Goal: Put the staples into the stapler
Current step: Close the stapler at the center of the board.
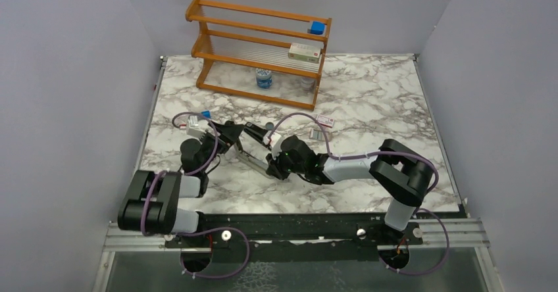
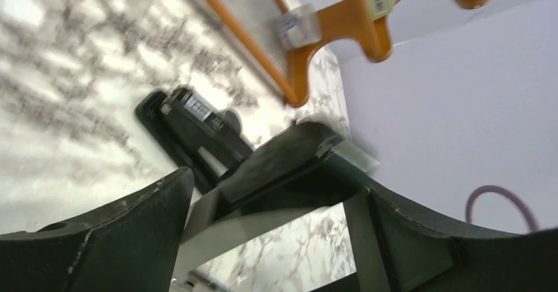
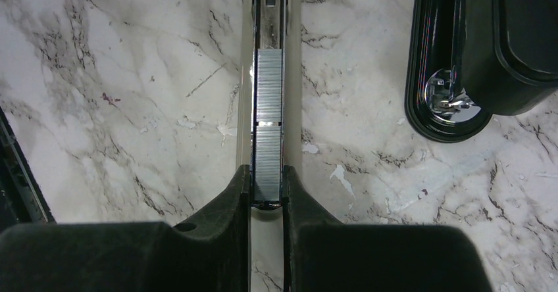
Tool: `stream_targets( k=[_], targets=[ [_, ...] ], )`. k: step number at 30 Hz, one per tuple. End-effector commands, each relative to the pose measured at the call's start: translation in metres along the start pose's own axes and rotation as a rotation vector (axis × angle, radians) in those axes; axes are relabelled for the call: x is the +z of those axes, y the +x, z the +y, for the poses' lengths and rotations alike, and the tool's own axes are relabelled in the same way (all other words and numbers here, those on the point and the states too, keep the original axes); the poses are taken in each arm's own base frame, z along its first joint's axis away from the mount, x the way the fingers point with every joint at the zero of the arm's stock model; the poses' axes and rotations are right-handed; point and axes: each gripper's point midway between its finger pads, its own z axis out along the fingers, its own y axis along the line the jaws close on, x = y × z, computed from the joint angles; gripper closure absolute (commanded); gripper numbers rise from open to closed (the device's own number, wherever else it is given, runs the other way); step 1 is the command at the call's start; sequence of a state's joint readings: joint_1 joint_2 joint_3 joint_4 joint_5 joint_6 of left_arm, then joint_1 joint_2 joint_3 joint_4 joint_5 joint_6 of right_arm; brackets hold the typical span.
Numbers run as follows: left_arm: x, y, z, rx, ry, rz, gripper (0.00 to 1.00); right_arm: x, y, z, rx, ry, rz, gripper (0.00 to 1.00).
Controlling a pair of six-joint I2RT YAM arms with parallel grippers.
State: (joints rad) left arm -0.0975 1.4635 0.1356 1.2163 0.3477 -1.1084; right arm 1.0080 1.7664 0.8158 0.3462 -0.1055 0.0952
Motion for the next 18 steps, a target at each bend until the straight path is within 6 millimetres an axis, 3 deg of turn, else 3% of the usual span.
stream_targets(
  k=[1,13,15,18],
  targets=[
    [0.005,-0.018,-0.023,0.251,0.001,0.012,0.12,0.005,0.034,0.002,-0.009,-0.006,0.120,0.99],
    [-0.001,-0.002,-0.046,0.323,0.056,0.120,0.05,0.005,0.031,0.000,0.004,0.007,0.112,0.99],
    [-0.003,-0.005,-0.042,0.324,0.023,0.108,0.05,0.003,0.029,0.000,0.002,0.011,0.096,0.99],
    [-0.003,-0.007,-0.020,0.295,-0.112,0.122,0.05,0.000,0.023,0.003,-0.039,-0.014,0.069,0.84]
  ],
)
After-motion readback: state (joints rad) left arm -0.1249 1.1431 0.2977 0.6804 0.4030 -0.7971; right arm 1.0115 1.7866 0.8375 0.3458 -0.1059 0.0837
